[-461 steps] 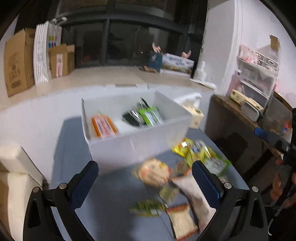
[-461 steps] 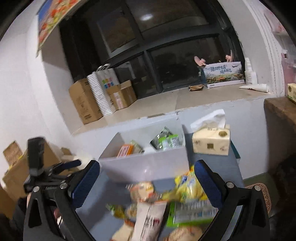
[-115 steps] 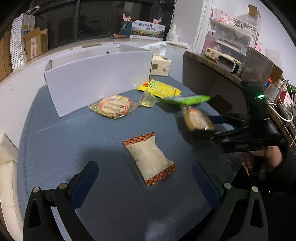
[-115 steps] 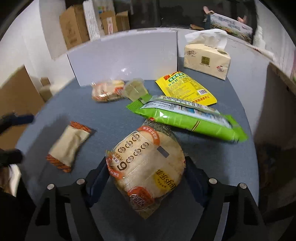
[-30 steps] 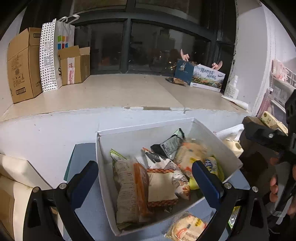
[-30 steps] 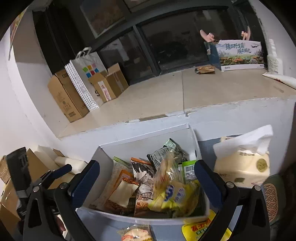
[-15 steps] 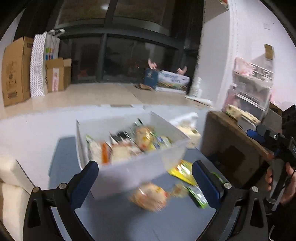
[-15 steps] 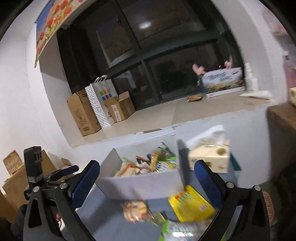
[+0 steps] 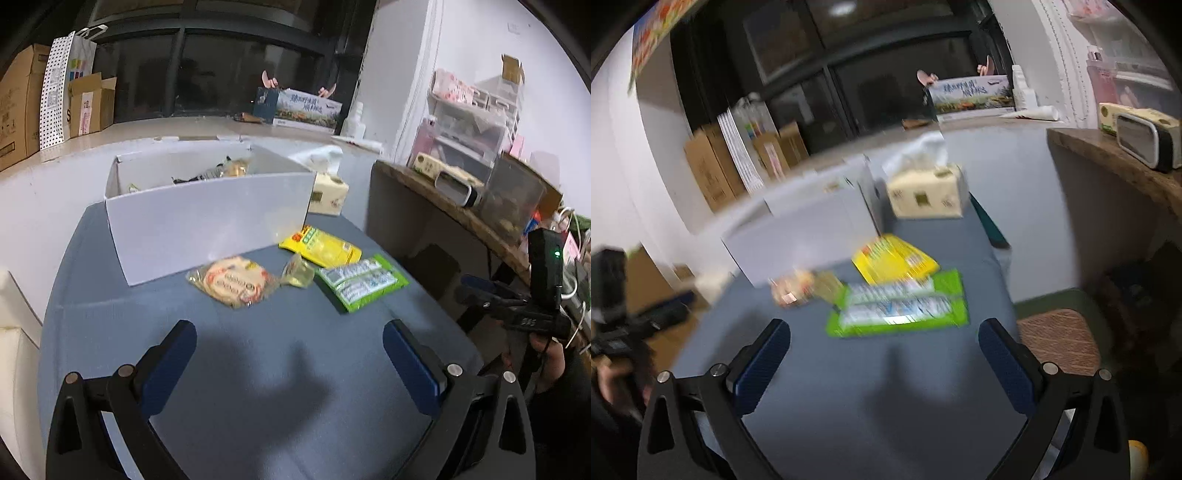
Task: Organize snacks
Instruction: 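Grasp the green snack packet with the right gripper and lift it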
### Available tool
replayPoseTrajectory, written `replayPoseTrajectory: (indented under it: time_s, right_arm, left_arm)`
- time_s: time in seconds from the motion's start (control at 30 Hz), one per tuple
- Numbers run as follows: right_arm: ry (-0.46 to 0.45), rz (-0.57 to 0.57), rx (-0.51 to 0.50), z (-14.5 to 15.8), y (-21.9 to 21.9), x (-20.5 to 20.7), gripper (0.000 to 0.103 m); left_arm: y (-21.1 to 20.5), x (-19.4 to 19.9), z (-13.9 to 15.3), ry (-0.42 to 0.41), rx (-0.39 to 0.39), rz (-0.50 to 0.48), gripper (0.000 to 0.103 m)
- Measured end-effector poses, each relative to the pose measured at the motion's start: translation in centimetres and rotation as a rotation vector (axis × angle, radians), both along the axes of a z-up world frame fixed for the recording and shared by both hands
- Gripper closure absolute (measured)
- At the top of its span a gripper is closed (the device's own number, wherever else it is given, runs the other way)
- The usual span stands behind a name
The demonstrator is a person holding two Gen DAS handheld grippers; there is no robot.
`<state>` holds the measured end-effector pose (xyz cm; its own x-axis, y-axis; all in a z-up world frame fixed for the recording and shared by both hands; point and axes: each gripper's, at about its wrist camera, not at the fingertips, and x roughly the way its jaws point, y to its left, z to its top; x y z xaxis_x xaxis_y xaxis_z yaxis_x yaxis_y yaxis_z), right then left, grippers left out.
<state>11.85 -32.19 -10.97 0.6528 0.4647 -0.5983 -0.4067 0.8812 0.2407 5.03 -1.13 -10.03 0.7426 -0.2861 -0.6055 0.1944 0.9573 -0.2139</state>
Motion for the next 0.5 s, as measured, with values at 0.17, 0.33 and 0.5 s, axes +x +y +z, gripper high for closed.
replayPoseTrajectory:
  time_s: [0.17, 0.33, 0.5]
  right_arm:
    - [0.037, 0.02, -0.114, -1.9, 1.0, 0.7, 0.0]
    - [0.081, 0.109, -0.165, -3.0, 3.4, 2.8, 0.0]
    - [0.042, 0.282, -0.264, -3.2, 6.3, 6.2, 0.0]
  left_arm:
    - [-0.3, -0.5, -0.2, 0.005, 0.004, -0.01, 0.0]
    - [0.0, -0.4, -0.6, 0.021, -0.014, -0.007, 0.0]
    - [0.1, -0.5, -0.8, 0.026, -0.02, -0.027, 0.0]
